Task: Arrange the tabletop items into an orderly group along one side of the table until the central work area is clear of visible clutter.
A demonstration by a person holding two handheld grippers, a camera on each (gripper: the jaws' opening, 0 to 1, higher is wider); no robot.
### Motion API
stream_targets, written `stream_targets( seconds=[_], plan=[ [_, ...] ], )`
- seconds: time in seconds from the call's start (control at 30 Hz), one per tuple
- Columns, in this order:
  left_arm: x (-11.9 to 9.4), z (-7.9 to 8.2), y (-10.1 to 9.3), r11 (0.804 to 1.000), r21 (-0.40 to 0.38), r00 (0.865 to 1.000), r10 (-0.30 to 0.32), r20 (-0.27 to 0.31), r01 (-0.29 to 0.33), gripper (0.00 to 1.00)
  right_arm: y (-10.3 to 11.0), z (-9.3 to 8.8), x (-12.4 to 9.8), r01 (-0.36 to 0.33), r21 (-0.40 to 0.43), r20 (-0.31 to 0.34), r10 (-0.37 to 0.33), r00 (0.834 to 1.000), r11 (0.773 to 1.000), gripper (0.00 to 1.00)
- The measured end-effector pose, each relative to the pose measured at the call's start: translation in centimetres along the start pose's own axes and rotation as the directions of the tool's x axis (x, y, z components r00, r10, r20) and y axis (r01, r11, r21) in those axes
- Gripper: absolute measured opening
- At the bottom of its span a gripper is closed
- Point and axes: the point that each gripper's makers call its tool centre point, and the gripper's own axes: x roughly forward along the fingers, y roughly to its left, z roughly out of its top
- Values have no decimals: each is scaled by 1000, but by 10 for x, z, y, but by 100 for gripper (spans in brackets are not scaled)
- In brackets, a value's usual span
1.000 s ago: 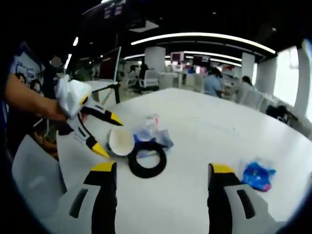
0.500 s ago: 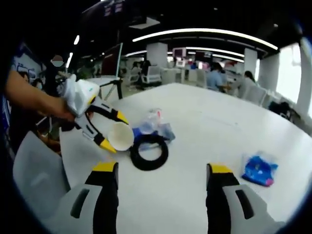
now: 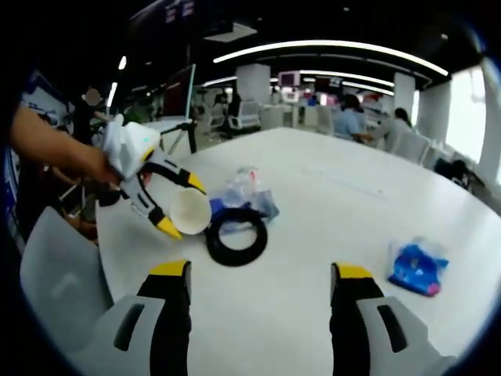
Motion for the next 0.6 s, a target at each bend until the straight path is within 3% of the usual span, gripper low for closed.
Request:
stream_targets(
  seconds=[0.37, 0.6],
  plan=[
    [8, -4, -6, 990, 123, 997, -60, -39, 64, 57, -8, 5, 4, 0, 2, 8, 0, 1000, 1000, 69],
    [7, -4, -4, 989, 121, 996, -79, -30, 82, 52, -7, 2, 8, -10, 5, -3, 10, 1000, 1000, 68]
  ],
)
